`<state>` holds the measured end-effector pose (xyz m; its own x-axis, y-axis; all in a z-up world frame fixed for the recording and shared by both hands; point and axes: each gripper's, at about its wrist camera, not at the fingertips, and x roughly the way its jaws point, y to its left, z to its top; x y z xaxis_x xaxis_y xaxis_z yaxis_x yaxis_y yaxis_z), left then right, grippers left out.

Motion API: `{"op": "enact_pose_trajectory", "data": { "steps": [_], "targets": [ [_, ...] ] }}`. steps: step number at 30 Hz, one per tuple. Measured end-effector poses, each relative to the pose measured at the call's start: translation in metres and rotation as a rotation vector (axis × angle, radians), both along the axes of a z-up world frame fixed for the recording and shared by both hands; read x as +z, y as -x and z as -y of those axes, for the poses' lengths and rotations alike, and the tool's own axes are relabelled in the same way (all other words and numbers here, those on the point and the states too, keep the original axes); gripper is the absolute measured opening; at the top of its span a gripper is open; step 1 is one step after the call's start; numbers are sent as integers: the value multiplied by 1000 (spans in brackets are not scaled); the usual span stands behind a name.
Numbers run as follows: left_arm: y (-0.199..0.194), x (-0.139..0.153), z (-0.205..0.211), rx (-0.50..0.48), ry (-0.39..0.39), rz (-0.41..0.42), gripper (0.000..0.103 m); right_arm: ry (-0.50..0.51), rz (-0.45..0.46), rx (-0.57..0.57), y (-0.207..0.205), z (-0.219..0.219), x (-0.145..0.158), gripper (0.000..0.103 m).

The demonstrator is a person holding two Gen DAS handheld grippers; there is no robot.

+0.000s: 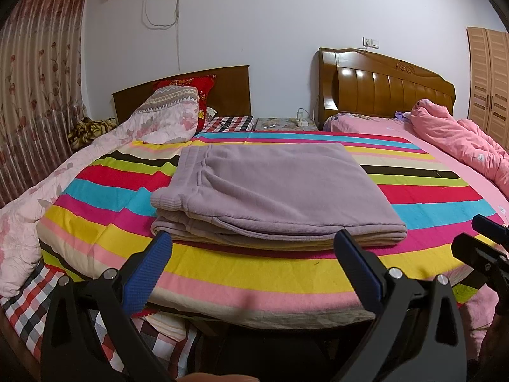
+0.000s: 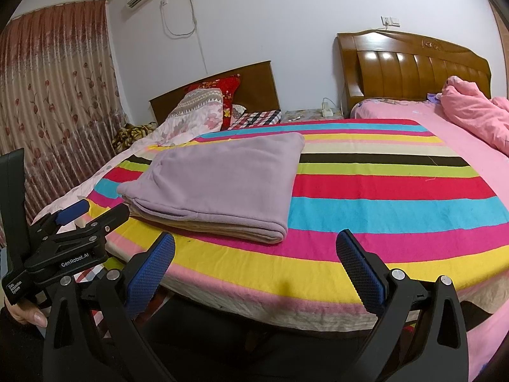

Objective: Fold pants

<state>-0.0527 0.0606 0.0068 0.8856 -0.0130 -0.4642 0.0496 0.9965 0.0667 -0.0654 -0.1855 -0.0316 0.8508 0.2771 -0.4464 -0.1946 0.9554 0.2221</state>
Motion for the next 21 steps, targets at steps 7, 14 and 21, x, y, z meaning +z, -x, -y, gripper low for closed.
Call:
{"op": "enact_pose_trajectory", "data": {
  "steps": [7,14,21],
  "targets": [
    [0,1,-1,1,2,-1,101,-1,-1,2,-1,1,-1,98],
    [0,1,-1,1,2,-2,101,-1,-2,1,-1,0,-1,98],
    [0,1,0,1,2,-1,101,-2,-3,1,-1,1,0,98]
  ]
}}
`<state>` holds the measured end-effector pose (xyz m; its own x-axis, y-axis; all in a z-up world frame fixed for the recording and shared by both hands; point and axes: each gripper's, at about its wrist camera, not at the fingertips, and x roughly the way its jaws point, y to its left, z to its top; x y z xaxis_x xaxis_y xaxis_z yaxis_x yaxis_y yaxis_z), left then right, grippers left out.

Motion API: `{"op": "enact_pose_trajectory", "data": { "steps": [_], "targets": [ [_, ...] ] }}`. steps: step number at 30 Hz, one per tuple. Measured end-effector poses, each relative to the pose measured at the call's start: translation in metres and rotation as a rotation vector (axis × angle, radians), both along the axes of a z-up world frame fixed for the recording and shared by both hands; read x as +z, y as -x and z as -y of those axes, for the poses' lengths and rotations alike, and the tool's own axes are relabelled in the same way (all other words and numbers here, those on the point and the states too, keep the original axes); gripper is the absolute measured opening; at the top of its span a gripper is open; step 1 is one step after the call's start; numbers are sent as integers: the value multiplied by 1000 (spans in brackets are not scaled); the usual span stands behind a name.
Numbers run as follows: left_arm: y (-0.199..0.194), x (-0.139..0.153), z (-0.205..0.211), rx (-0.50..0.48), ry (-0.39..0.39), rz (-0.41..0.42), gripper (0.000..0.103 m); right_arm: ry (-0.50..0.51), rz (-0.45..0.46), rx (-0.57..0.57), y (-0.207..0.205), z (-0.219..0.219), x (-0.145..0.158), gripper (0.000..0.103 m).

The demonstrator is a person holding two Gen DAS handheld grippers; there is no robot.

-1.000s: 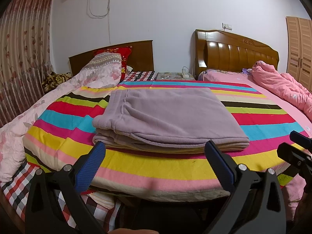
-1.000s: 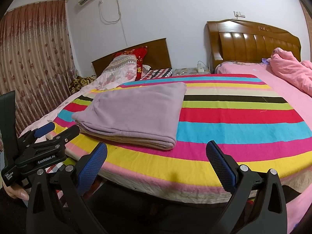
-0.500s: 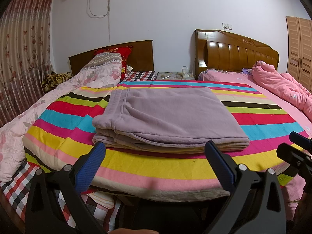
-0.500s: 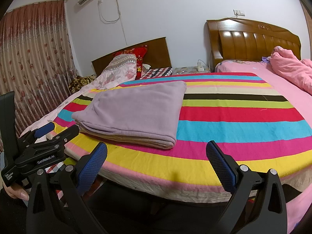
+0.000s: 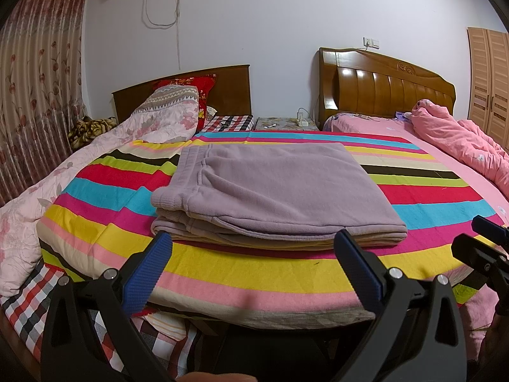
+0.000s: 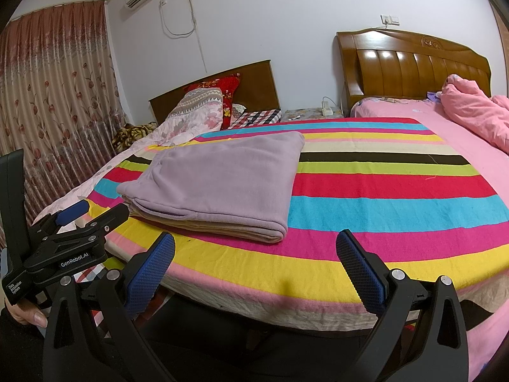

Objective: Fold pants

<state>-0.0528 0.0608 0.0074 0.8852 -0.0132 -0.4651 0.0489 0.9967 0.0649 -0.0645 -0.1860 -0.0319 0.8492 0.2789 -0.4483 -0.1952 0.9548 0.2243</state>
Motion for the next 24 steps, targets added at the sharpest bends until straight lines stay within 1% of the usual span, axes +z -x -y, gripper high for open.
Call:
{"op": "enact_pose_trajectory", "data": {
  "steps": [24],
  "targets": [
    [2,0,2,13,5,4,101,-2,-5,1,3,-3,-2,98]
  ]
}}
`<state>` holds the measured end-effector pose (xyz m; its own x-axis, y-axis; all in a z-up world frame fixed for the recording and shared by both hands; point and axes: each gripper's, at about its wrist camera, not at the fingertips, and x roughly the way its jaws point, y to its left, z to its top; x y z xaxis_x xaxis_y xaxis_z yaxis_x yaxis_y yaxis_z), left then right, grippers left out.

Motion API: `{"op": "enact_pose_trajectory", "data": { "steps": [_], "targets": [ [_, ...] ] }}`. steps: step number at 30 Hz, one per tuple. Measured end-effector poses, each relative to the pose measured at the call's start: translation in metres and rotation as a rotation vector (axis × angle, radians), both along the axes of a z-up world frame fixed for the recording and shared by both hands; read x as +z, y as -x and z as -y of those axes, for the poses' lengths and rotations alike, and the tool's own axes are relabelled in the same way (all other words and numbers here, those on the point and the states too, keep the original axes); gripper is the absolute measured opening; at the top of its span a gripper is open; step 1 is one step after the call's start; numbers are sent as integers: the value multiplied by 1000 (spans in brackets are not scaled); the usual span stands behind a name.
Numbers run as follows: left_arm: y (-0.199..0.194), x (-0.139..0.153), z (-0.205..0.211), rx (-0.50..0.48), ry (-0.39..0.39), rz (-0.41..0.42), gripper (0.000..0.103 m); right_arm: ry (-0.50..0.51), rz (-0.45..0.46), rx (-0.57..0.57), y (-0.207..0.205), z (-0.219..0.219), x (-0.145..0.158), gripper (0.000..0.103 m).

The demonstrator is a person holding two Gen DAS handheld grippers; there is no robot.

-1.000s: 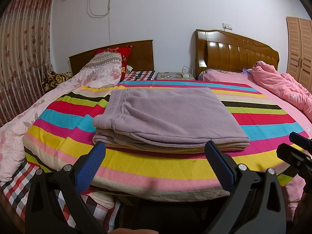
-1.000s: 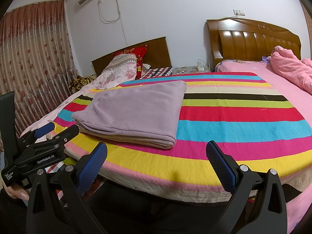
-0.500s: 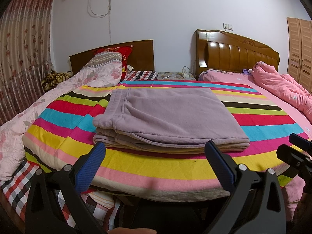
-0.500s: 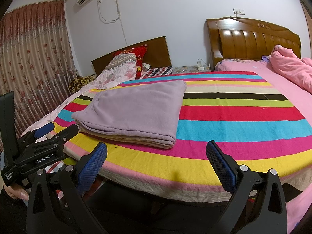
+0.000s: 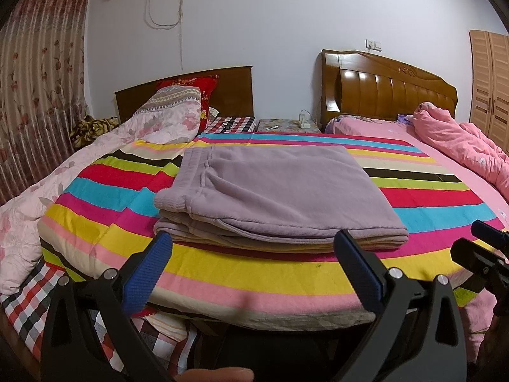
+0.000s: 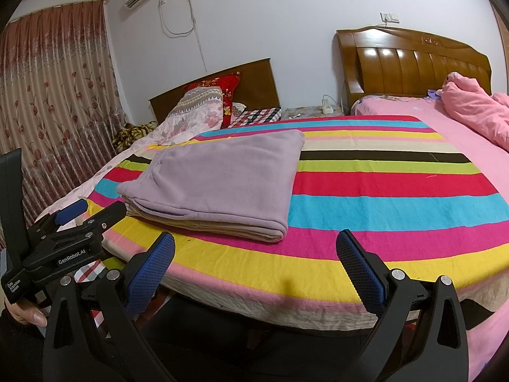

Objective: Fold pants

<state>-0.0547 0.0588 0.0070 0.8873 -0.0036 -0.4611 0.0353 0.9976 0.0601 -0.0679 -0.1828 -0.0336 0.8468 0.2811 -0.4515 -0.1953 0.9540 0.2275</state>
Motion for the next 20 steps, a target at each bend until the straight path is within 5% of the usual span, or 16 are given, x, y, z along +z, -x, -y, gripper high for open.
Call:
{"op": "enact_pose_trajectory", "data": {
  "steps": [20],
  "targets": [
    [1,1,4,13,23,-32,101,-6,-6,0,4,-4,-2,98]
  ]
}}
